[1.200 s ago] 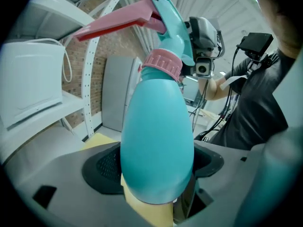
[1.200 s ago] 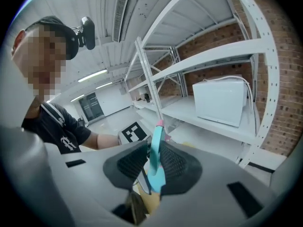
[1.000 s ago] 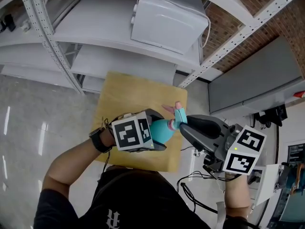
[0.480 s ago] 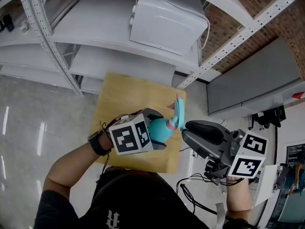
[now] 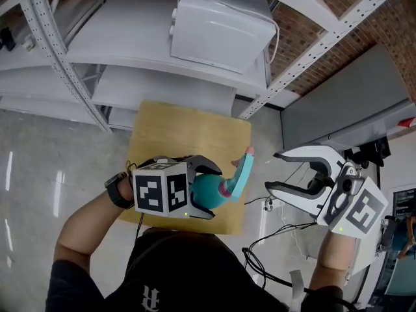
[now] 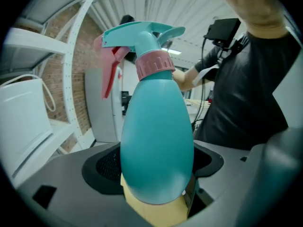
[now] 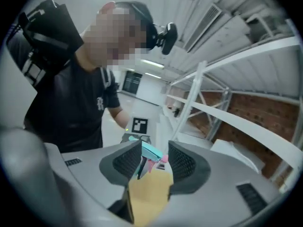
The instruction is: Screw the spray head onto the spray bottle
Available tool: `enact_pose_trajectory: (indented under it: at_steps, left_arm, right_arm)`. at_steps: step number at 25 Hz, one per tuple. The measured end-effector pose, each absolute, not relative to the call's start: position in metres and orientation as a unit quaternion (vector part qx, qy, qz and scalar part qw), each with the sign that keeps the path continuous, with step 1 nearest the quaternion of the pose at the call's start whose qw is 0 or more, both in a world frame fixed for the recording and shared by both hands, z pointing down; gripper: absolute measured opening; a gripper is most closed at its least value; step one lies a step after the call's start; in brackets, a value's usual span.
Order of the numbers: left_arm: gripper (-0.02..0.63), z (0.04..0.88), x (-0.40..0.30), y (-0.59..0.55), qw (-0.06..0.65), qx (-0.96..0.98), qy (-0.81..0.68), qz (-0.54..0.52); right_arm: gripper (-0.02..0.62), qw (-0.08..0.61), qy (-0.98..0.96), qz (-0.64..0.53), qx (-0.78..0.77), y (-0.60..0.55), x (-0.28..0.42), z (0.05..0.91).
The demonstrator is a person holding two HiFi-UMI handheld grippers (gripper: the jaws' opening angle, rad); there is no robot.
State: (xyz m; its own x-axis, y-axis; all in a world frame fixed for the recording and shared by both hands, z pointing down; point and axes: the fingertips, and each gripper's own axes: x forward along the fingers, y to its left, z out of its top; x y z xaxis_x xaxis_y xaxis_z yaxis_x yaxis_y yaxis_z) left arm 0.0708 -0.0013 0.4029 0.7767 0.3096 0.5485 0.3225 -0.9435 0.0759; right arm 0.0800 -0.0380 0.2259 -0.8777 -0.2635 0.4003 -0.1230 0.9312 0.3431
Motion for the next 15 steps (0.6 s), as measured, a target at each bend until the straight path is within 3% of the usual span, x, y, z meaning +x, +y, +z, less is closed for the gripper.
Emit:
enact_pose_trajectory:
  at_steps: [2,5,10,15]
  left_arm:
    - [0.402,0.390,0.070,0.024,0.019,-0.936,-0.230,-0.266]
    - [0.402,0.374,0.067,0.050,0.027,-0.925,-0.303,-0.228]
    - [0.402,0.365,0.062,0.054,0.022,-0.922,-0.334,-0.197]
    - [0.402,0.364,0.062,0.053,0.011,-0.919,-0.334,-0.209]
  right_arm:
    - [0.197,0.245,-0.957,-0.154,0.010,-0.025,0.072,0.233]
    - [0.276,0.195,-0.968,-0.131,-0.086,-0.009,0.058,0.234]
    - [0.276,0.121,-0.979,-0.066,-0.152,0.005,0.027,0.242]
    - [0.275,0.099,-0.976,-0.034,-0.189,0.012,0.026,0.241]
